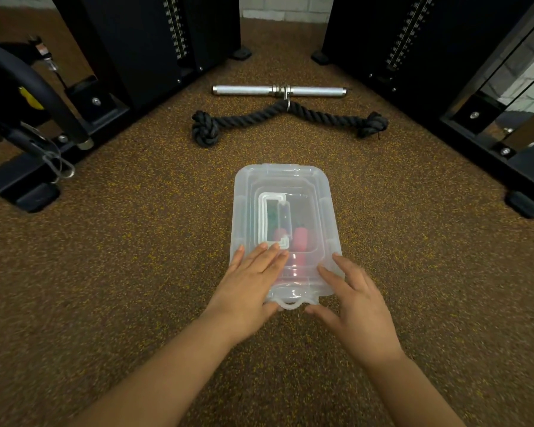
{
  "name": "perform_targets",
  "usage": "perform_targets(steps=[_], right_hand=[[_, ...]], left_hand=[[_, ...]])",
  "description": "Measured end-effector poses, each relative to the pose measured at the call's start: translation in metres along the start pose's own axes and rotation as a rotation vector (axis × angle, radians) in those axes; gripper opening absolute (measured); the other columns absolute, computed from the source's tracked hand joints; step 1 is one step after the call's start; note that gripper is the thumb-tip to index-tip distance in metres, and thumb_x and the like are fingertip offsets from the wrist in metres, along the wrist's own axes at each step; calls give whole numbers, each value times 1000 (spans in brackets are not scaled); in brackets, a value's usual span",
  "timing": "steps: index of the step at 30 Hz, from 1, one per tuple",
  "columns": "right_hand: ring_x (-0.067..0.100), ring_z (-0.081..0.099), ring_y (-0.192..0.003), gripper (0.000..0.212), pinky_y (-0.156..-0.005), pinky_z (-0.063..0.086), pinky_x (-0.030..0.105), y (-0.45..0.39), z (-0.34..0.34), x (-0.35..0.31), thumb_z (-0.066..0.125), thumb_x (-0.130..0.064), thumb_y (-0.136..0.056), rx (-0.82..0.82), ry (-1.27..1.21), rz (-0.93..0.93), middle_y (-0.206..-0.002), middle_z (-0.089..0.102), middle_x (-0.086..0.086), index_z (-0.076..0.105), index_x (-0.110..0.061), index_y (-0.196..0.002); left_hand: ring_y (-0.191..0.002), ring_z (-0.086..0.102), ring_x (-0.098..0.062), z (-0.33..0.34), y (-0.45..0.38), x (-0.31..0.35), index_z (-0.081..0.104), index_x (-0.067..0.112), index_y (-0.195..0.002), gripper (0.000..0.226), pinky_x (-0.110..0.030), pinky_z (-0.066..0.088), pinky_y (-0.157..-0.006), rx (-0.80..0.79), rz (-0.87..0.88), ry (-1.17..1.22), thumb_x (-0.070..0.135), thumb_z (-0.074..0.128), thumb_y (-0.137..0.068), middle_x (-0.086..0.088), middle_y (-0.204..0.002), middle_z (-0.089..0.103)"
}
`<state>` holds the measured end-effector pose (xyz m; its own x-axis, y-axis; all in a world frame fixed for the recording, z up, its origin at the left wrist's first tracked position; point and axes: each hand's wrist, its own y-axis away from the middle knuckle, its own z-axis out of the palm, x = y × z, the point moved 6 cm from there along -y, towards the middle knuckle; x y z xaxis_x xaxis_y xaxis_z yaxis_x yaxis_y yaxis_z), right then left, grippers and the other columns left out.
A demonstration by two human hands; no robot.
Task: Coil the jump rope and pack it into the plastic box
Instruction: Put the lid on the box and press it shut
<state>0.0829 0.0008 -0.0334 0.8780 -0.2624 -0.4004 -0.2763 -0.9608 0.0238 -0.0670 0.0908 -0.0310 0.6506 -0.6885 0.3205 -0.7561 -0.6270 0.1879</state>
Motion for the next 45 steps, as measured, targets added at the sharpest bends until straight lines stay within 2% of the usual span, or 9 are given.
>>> perform_targets(steps=[9, 15, 20, 25, 30, 32, 39, 42, 45], right_hand=[[28, 43, -130, 65, -105, 31, 34, 2, 5, 0, 61, -51, -78, 21, 25, -83, -134, 57, -5, 52, -18, -133], [27, 54, -115, 51, -96, 50, 38, -1, -1, 2, 50, -51, -83, 91, 1, -142, -121, 66, -8, 63, -20, -121], [18, 52, -108, 45, -94, 49, 31, -7, -9, 3, 56, -53, -81, 70, 21, -203, -117, 64, -10, 64, -27, -117], [21, 54, -107, 42, -93, 47, 32, -10, -10, 6, 61, -52, -81, 87, 15, -255, -114, 64, -10, 67, -27, -114], [23, 52, -111, 40, -96, 44, 35, -10, -6, 9, 65, -49, -81, 78, -4, -264, -116, 63, -9, 66, -28, -115], [23, 52, -111, 40, -96, 43, 35, -11, -5, 9, 65, -51, -81, 69, -2, -270, -116, 63, -8, 66, -29, -114], [23, 52, -109, 40, -95, 41, 33, -16, -7, 11, 68, -51, -77, 59, -18, -297, -114, 62, -9, 67, -29, -110], [16, 53, -106, 38, -87, 41, 33, -23, -18, 8, 66, -53, -76, 89, -61, -274, -113, 62, -8, 69, -29, -105], [13, 55, -104, 32, -87, 44, 38, -54, -39, 2, 59, -42, -83, 185, -195, -213, -111, 61, -3, 67, -24, -109]], left_hand=[[-140, -21, -4, 2, 1, 2, -9, 32, -148, 85, -35, -20, -115, -9, 18, 44, 38, 53, -90, 16, -153, -16], [-136, -17, 3, -4, -1, -2, -1, 33, -146, 81, -24, -25, -108, 16, 44, 109, 43, 54, -88, 22, -147, -9], [-136, -12, 4, -7, 1, -1, 4, 35, -148, 81, -24, -24, -109, 54, 43, 115, 47, 55, -86, 21, -152, 0], [-137, -10, 3, -6, 1, 1, 4, 33, -148, 81, -26, -23, -110, 58, 43, 112, 47, 54, -86, 22, -152, 3], [-136, 34, -13, -1, 0, -4, 32, 26, -142, 85, -36, 4, -114, 110, 48, 45, 50, 69, -70, 5, -144, 45], [-132, 40, -14, -4, -1, -2, 39, 25, -139, 85, -37, 11, -111, 133, 55, 11, 53, 70, -66, 5, -139, 51], [-131, 27, -7, -5, -1, -4, 39, 29, -138, 83, -31, 5, -110, 91, 4, 32, 59, 64, -64, 9, -138, 50], [-133, 1, 7, -18, -3, -7, 18, 43, -145, 96, -26, -12, -113, 39, -27, 194, 75, 57, -63, 24, -148, 19], [-129, -15, 11, -36, -22, -26, 5, 45, -146, 87, -34, -9, -116, 83, -117, 262, 75, 42, -74, 30, -143, -1]])
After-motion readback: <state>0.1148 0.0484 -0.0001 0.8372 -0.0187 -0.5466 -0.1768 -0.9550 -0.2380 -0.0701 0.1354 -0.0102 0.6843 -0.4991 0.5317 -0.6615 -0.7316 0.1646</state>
